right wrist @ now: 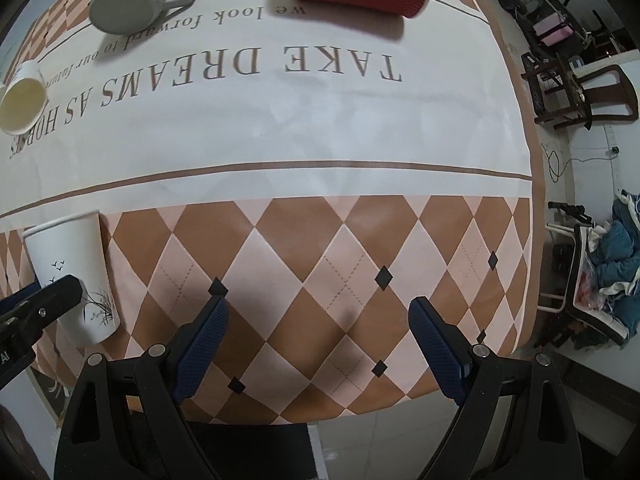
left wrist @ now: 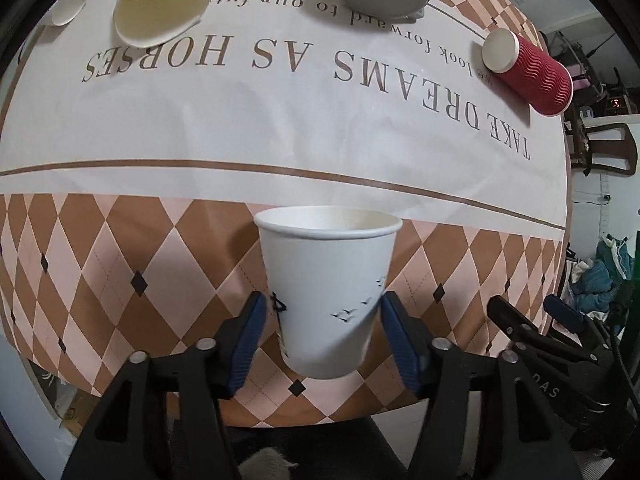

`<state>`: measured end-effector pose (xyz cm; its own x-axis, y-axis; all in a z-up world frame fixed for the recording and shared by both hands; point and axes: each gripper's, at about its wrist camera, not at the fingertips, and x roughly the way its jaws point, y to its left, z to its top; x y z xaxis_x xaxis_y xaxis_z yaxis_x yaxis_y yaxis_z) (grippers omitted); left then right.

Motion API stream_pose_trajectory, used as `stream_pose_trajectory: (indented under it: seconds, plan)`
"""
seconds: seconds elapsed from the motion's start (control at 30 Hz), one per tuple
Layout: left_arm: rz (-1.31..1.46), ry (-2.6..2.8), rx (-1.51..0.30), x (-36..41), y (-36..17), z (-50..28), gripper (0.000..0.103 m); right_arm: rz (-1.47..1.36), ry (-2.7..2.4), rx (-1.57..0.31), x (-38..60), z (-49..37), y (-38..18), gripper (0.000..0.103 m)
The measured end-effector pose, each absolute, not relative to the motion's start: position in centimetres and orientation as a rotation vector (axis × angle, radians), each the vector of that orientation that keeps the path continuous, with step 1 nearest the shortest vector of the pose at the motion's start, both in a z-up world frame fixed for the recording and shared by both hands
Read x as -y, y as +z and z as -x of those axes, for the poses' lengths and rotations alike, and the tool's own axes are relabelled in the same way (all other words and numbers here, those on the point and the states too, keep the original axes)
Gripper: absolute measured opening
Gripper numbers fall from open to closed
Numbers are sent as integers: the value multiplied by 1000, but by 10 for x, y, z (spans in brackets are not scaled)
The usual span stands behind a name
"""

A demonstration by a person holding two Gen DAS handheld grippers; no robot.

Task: Flip cup upside down
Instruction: 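Lift the white cup with the left tool and carry it toward the right tool, then grasp the white cup with the right tool while the left tool releases it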

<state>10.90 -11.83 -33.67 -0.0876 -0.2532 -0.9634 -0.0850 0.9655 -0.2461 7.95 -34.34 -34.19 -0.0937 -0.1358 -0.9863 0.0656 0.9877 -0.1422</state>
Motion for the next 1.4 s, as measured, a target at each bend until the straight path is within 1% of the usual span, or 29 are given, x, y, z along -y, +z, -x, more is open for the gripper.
stream_pose_trajectory:
  seconds: [0.07, 0.17, 0.2, 0.27, 0.3, 0.33, 0.43, 0.57, 0.63, 0.7, 0.8, 0.87, 0.9, 0.93, 1.0, 1.07, 1.1, 1.13, 1.2, 1.33, 1.4]
  plan:
    - [246, -149, -1652, 120, -335, -110, 63, 52, -170, -1654, 345, -80, -342, 92]
    - [236, -163, -1647, 122, -335, -110, 73, 64, -174, -1653, 342, -81, -341, 92]
    - [233, -167, -1645, 123, -335, -110, 79, 63, -177, -1652, 344, -81, -341, 92]
    - [235, -171, -1646, 124, -335, -110, 86, 52, -182, -1646, 346, -81, -339, 92]
    - [238, -170, -1640, 125, -333, -110, 93, 48, -184, -1642, 342, -81, -335, 92]
    - [239, -169, -1628, 125, -330, -110, 96, 45, -186, -1638, 343, -81, -333, 92]
    - [242, -175, -1576, 122, -309, -110, 100, 27, -184, -1620, 344, -82, -320, 92]
    - [200, -168, -1447, 108, -260, -106, 101, 9, -124, -1570, 345, -83, -292, 93]
    - [155, -114, -1377, 93, -237, -101, 102, 77, -32, -1502, 335, -85, -270, 93]
    - [109, -43, -1327, 77, -225, -94, 102, 231, 56, -1436, 315, -86, -252, 95]
    - [37, 82, -1296, 54, -230, -79, 102, 582, 226, -1340, 267, -82, -239, 96]
    - [-6, 162, -1334, 40, -253, -68, 102, 838, 352, -1274, 231, -71, -241, 96]
    - [-5, 182, -1357, 34, -264, -63, 102, 1022, 441, -1219, 209, -59, -249, 95]
    - [11, 203, -1390, 28, -281, -58, 102, 1136, 499, -1180, 196, -50, -254, 95]
    - [43, 233, -1447, 19, -307, -49, 102, 1424, 630, -1052, 172, -28, -272, 94]
    - [60, 256, -1482, 15, -329, -40, 102, 1748, 778, -838, 160, 5, -297, 93]
    - [66, 261, -1496, 13, -339, -36, 102, 1836, 812, -775, 158, 13, -304, 93]
    - [75, 263, -1506, 11, -345, -31, 102, 2006, 887, -644, 160, 28, -319, 91]
    - [119, 268, -1525, 6, -358, -26, 102, 2228, 973, -445, 168, 41, -340, 88]
    - [178, 282, -1531, -4, -370, -21, 102, 2525, 1098, -135, 186, 45, -370, 84]
    - [197, 292, -1531, -11, -375, -18, 102, 2616, 1122, -34, 187, 42, -383, 84]
